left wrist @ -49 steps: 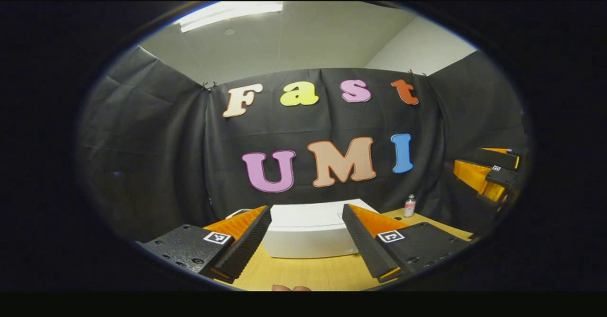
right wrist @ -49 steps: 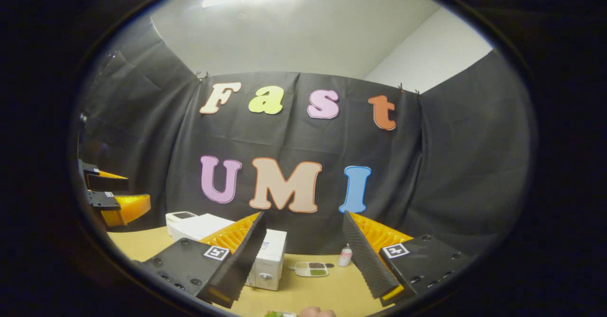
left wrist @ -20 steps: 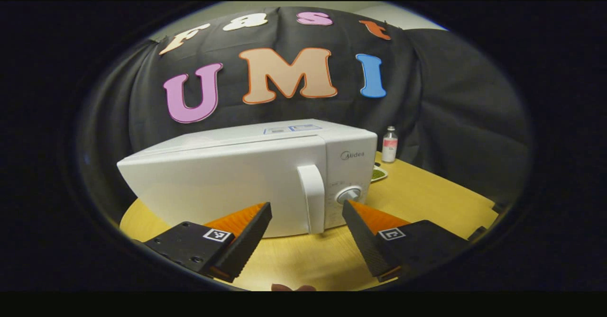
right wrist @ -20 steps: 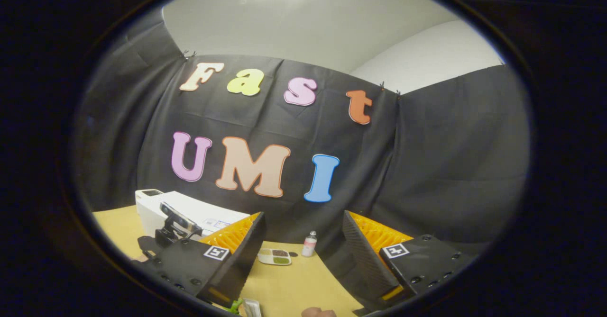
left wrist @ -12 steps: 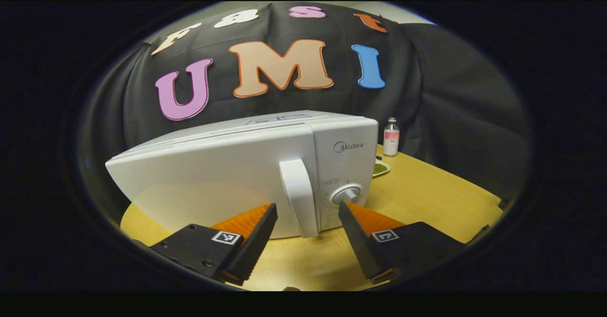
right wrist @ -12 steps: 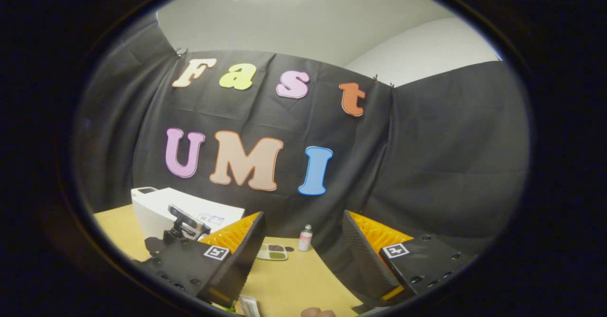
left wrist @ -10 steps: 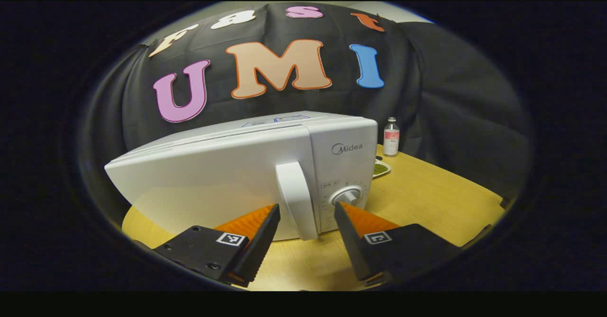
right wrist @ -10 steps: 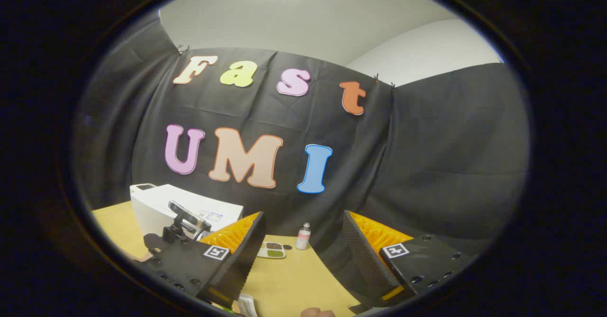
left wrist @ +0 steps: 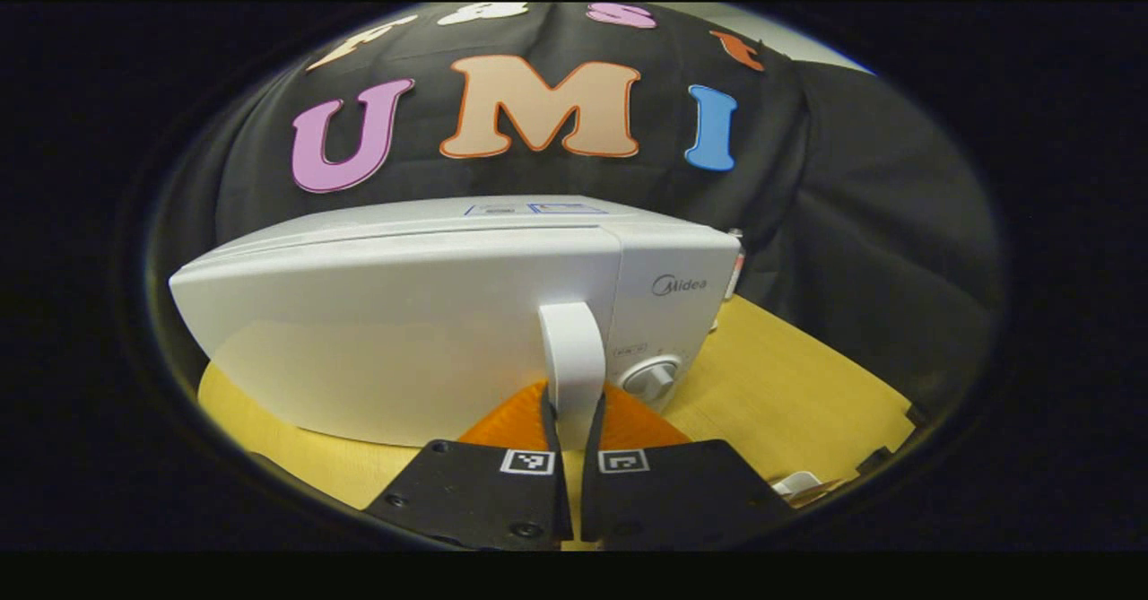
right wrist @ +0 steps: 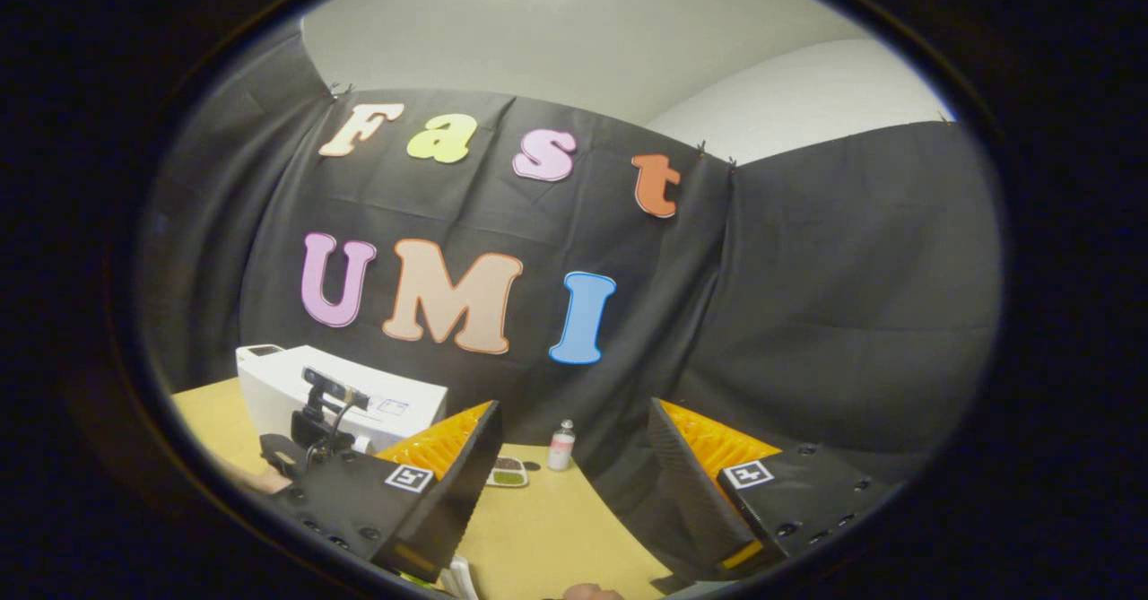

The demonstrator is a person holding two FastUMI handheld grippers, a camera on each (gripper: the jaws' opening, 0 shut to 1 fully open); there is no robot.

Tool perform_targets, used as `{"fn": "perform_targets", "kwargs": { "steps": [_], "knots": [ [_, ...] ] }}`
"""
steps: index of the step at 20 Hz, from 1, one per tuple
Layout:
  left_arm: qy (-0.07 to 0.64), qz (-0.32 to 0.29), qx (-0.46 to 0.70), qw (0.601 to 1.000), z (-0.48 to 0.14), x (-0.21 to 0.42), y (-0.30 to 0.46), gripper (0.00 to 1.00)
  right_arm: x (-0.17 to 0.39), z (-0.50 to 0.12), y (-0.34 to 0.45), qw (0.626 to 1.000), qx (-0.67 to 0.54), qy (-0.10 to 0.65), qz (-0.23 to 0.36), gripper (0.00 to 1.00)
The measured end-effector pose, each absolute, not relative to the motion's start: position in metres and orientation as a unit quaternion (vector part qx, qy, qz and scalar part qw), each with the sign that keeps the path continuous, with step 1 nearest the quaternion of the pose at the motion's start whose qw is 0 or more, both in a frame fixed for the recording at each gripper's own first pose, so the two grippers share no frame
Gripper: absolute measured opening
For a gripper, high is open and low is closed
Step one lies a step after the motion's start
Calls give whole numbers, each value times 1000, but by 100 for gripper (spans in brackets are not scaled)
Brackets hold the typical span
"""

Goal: Open the microwave oven with the left hand, put the food in, and close the microwave oven.

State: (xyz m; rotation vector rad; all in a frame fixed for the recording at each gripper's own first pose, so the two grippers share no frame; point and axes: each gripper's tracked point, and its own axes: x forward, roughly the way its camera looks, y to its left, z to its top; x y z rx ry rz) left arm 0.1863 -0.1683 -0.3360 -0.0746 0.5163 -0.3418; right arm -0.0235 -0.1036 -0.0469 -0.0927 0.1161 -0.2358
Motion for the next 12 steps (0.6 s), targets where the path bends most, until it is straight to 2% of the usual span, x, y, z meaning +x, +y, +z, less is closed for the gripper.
{"fn": "perform_targets", "kwargs": {
  "steps": [9, 10, 12],
  "knots": [
    [287, -173, -37, 942, -337, 182, -166, 2, -29, -40, -97, 992, -44, 49, -103, 100],
    [291, -176, -40, 940, -337, 180, -166, 2, -30, -41, -99, 992, -45, 49, -104, 96],
    [296, -190, -48, 935, -338, 156, -163, 2, -32, -40, -102, 992, -46, 47, -107, 100]
  ]
}}
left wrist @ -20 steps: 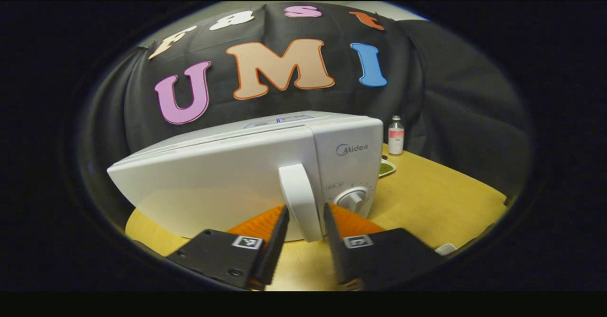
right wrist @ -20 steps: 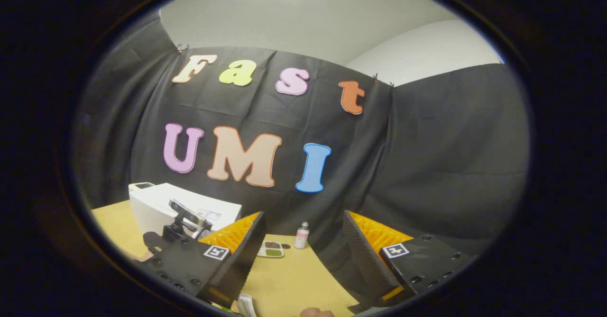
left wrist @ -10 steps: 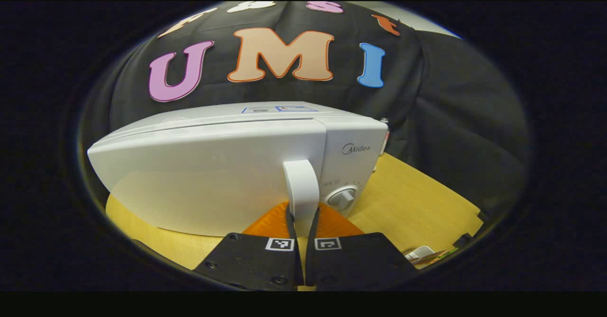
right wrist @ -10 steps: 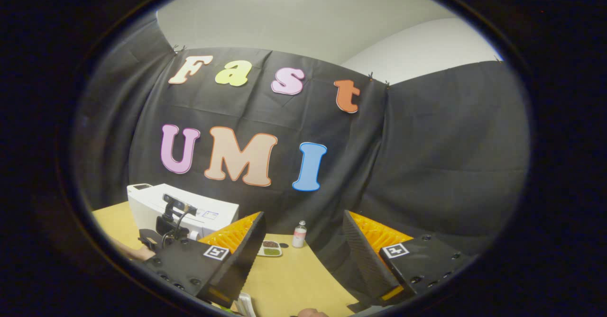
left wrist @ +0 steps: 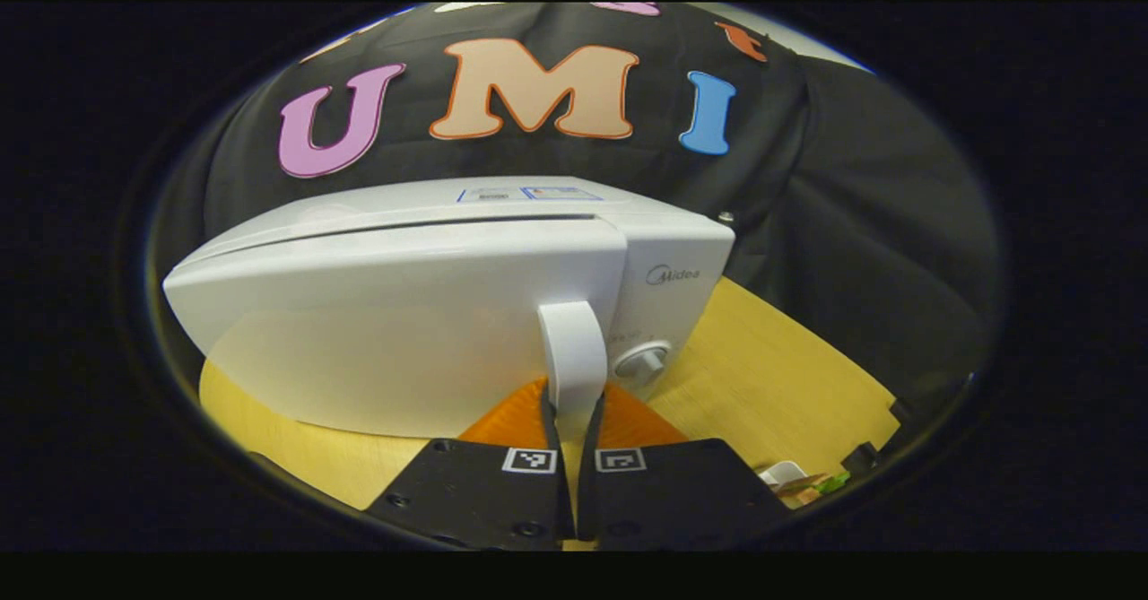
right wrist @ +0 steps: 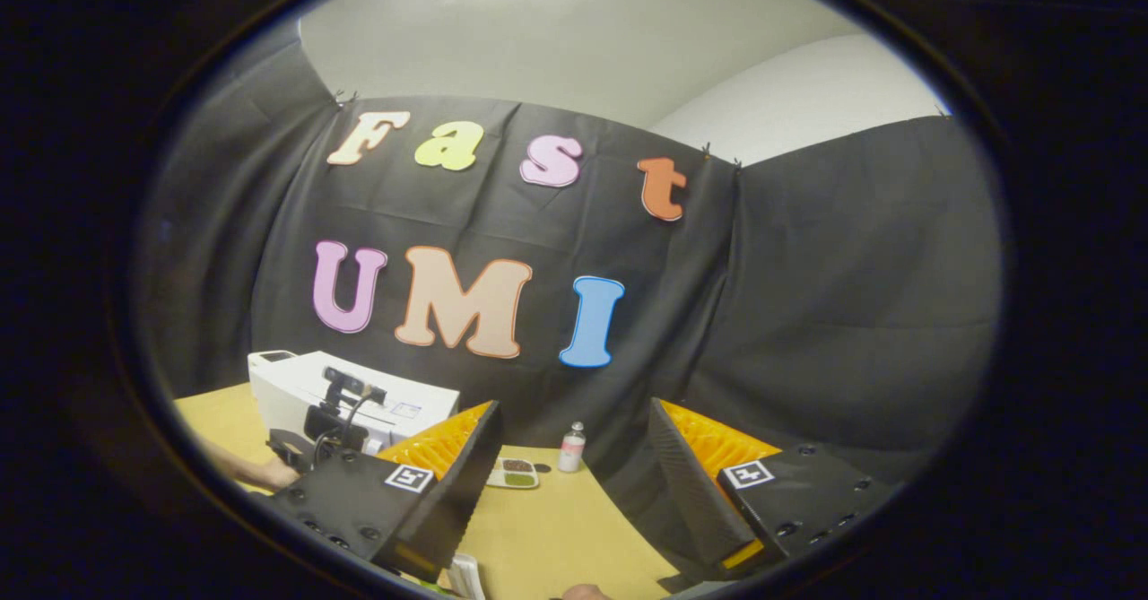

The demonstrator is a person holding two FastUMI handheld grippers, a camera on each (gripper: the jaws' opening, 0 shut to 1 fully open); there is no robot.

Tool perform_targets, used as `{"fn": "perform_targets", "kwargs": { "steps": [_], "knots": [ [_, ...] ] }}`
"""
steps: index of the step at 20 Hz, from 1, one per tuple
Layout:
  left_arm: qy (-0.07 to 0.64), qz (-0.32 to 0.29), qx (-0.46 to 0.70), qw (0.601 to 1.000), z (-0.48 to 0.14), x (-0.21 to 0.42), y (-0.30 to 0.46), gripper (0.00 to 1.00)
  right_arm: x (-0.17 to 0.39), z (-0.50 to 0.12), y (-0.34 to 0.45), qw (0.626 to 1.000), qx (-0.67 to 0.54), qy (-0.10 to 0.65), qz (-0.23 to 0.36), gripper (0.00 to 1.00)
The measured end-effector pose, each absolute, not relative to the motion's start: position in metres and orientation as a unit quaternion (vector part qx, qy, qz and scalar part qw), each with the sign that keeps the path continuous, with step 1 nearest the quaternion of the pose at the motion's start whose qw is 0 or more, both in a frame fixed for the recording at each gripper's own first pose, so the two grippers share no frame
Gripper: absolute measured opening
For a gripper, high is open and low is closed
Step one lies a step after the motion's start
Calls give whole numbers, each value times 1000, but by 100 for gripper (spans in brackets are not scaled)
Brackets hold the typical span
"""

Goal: Open the microwave oven with the left hand, put the food in, and close the microwave oven.

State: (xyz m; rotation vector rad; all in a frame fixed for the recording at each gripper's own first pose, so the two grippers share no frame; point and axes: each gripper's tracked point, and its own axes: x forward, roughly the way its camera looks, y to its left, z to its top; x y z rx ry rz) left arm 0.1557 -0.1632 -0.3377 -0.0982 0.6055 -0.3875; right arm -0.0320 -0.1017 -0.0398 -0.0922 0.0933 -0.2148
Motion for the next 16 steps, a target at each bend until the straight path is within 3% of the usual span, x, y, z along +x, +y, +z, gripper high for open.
{"fn": "perform_targets", "kwargs": {
  "steps": [8, 16],
  "knots": [
    [280, -210, -46, 936, -325, 50, -118, 1, -23, -53, -77, 995, -20, 54, -76, 97],
    [301, -167, -31, 938, -324, -22, -46, 2, -18, -61, -30, 998, -27, 61, -14, 100]
  ]
}}
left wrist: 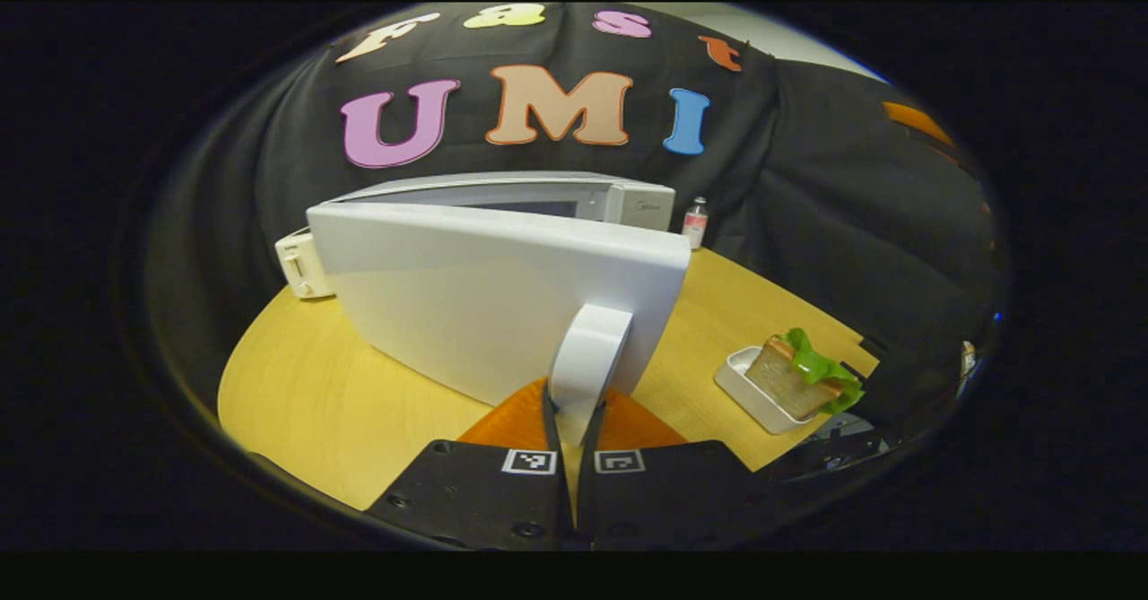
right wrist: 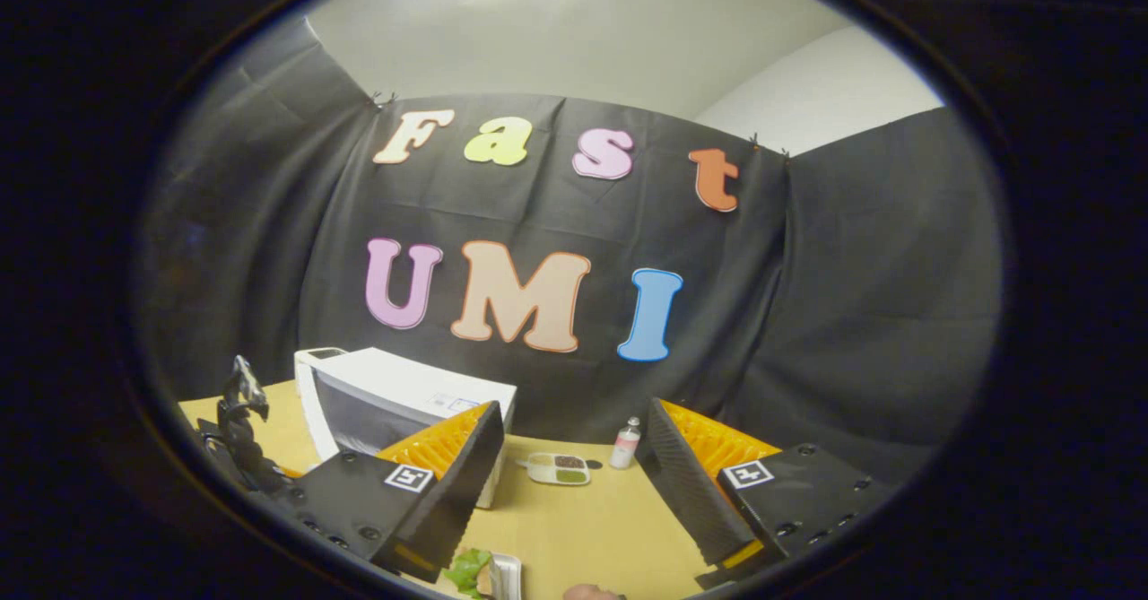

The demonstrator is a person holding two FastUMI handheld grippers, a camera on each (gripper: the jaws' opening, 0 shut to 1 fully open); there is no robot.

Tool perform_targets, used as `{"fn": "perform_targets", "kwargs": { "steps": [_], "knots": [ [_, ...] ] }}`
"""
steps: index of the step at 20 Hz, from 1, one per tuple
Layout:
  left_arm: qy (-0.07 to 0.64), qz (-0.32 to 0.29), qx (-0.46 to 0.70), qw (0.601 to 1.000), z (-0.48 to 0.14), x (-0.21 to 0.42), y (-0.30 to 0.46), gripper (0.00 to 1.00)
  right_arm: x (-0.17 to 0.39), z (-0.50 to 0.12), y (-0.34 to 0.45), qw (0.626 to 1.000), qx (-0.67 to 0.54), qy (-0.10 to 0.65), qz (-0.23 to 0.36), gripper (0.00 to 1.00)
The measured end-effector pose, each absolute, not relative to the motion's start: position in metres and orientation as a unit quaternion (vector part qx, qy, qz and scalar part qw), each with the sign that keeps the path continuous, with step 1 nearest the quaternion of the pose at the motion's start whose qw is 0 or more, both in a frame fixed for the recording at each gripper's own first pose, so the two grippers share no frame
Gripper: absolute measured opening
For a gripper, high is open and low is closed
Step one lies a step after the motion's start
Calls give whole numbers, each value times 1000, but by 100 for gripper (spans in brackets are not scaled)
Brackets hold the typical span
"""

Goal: Open the microwave oven with the left hand, put the food in, and close the microwave oven.

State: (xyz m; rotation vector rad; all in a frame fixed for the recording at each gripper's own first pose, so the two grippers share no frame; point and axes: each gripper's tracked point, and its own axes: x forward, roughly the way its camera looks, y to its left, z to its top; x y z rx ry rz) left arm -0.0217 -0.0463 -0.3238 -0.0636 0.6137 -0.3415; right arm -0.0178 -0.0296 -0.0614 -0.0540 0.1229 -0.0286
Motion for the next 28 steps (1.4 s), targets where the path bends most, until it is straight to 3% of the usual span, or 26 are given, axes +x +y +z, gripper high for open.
{"fn": "perform_targets", "kwargs": {
  "steps": [7, 13, 21, 28],
  "knots": [
    [308, -113, -27, 944, -326, -61, 32, 1, -24, -68, 8, 997, -25, 68, 16, 100],
    [314, -25, -32, 949, -333, -77, 114, 1, -42, -111, 37, 994, -15, 102, 33, 100],
    [311, 1, -106, 945, -335, -80, 150, 1, -59, -203, 54, 981, 11, 188, 50, 97],
    [322, 1, -109, 940, -337, -84, 149, 0, -83, -305, 50, 954, 34, 298, 20, 98]
  ]
}}
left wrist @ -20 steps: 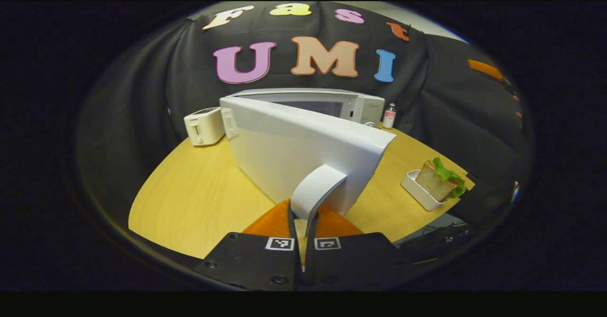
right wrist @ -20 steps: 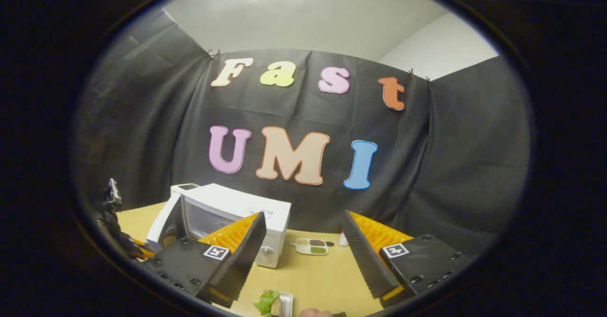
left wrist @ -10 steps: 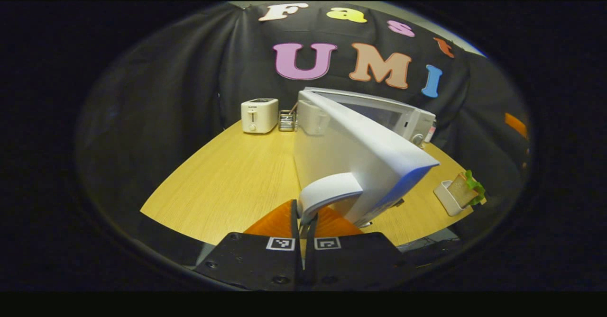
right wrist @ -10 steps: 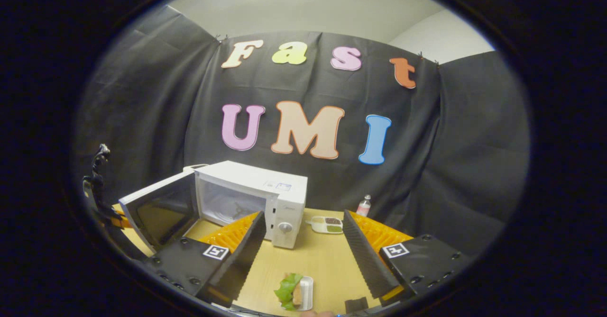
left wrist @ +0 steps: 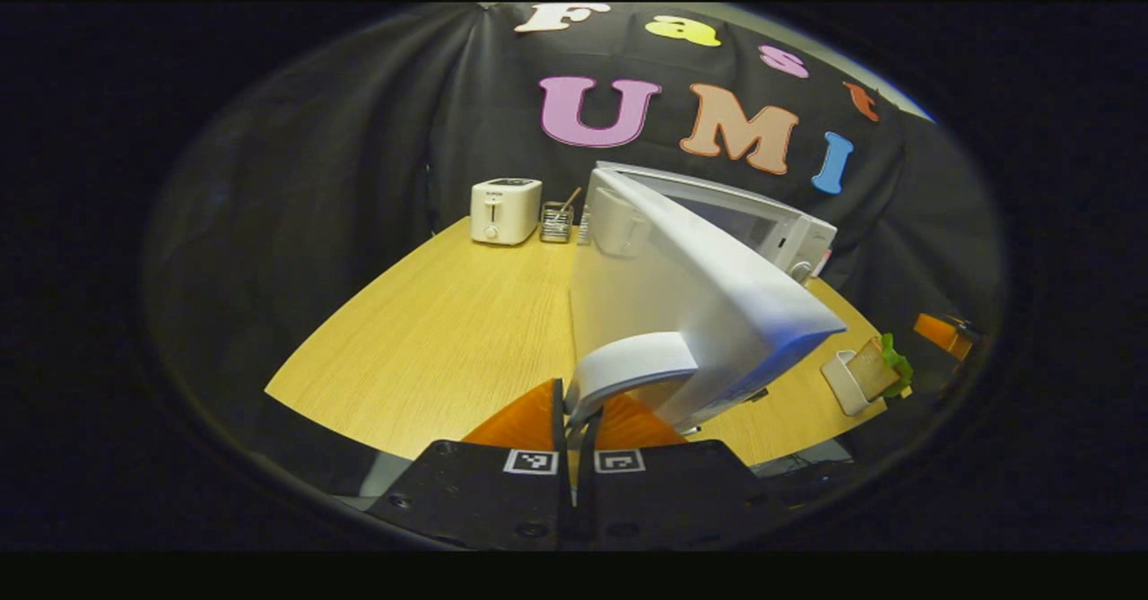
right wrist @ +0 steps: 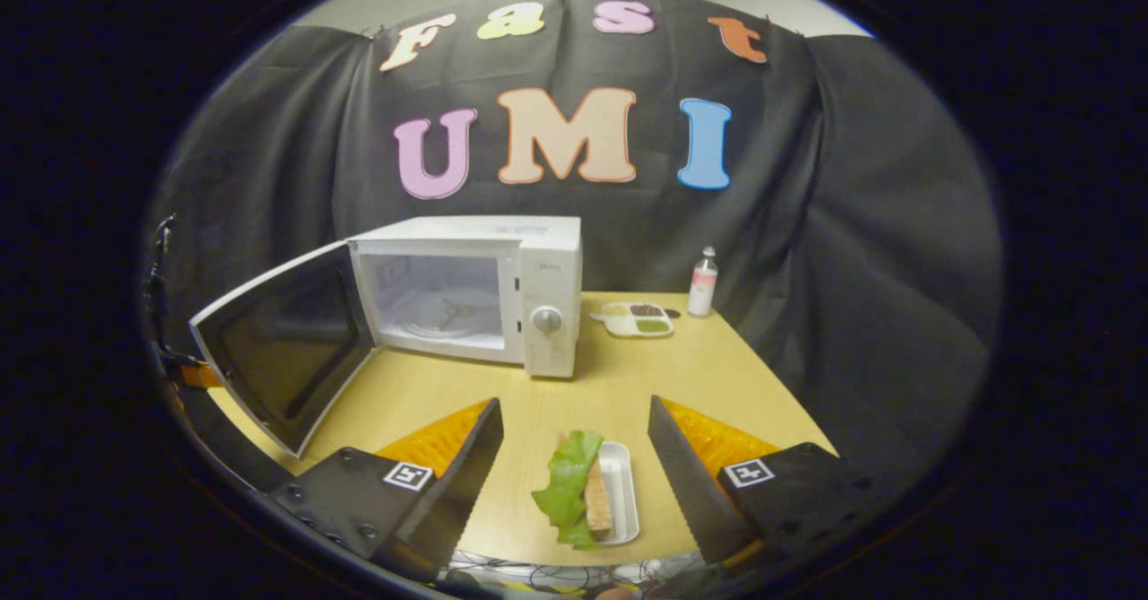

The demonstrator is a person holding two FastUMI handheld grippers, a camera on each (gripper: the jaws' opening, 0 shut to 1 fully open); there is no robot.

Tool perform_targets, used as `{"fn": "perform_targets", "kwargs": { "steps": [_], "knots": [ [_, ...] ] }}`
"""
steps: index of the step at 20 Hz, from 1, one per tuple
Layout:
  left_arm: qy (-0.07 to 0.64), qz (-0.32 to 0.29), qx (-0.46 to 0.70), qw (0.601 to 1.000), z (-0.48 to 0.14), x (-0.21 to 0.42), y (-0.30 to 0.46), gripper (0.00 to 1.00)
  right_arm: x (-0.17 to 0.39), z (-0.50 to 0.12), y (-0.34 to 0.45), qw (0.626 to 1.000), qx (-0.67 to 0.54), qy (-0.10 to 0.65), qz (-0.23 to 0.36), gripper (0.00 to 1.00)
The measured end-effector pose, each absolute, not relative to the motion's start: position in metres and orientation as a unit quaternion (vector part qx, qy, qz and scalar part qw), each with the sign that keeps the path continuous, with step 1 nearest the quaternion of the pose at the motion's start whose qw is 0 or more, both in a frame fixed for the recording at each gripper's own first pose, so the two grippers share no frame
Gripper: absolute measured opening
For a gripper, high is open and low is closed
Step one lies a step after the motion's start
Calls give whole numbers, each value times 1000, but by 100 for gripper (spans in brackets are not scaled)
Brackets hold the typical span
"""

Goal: Open the microwave oven with the left hand, put the food in, and close the microwave oven.

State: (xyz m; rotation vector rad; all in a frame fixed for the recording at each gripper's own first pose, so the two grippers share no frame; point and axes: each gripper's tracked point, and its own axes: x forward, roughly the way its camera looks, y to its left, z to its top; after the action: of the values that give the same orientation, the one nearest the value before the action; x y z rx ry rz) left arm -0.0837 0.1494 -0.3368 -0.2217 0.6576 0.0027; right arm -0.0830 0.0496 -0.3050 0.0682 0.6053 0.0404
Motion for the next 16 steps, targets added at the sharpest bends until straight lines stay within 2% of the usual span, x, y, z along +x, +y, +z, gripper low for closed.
{"fn": "perform_targets", "kwargs": {
  "steps": [3, 7, 12, 13, 14, 15, 16],
  "knots": [
    [318, 0, -110, 942, -337, -81, 150, 1, -97, -346, 49, 940, 31, 340, 12, 100],
    [315, -4, -109, 943, -338, -81, 153, 0, -111, -388, 51, 925, 3, 379, 12, 98],
    [309, -22, -113, 944, -338, -81, 147, 4, -120, -412, 58, 917, -23, 397, 34, 98],
    [310, -23, -114, 944, -340, -81, 147, 10, -120, -414, 58, 916, -27, 399, 32, 94],
    [308, -23, -114, 944, -340, -81, 146, 11, -119, -416, 54, 915, -29, 401, 31, 78],
    [304, -16, -111, 946, -342, -81, 150, 23, -125, -413, 51, 914, -32, 404, 25, 63],
    [303, -6, -114, 946, -343, -81, 154, 27, -123, -415, 52, 912, -28, 409, 29, 60]
  ]
}}
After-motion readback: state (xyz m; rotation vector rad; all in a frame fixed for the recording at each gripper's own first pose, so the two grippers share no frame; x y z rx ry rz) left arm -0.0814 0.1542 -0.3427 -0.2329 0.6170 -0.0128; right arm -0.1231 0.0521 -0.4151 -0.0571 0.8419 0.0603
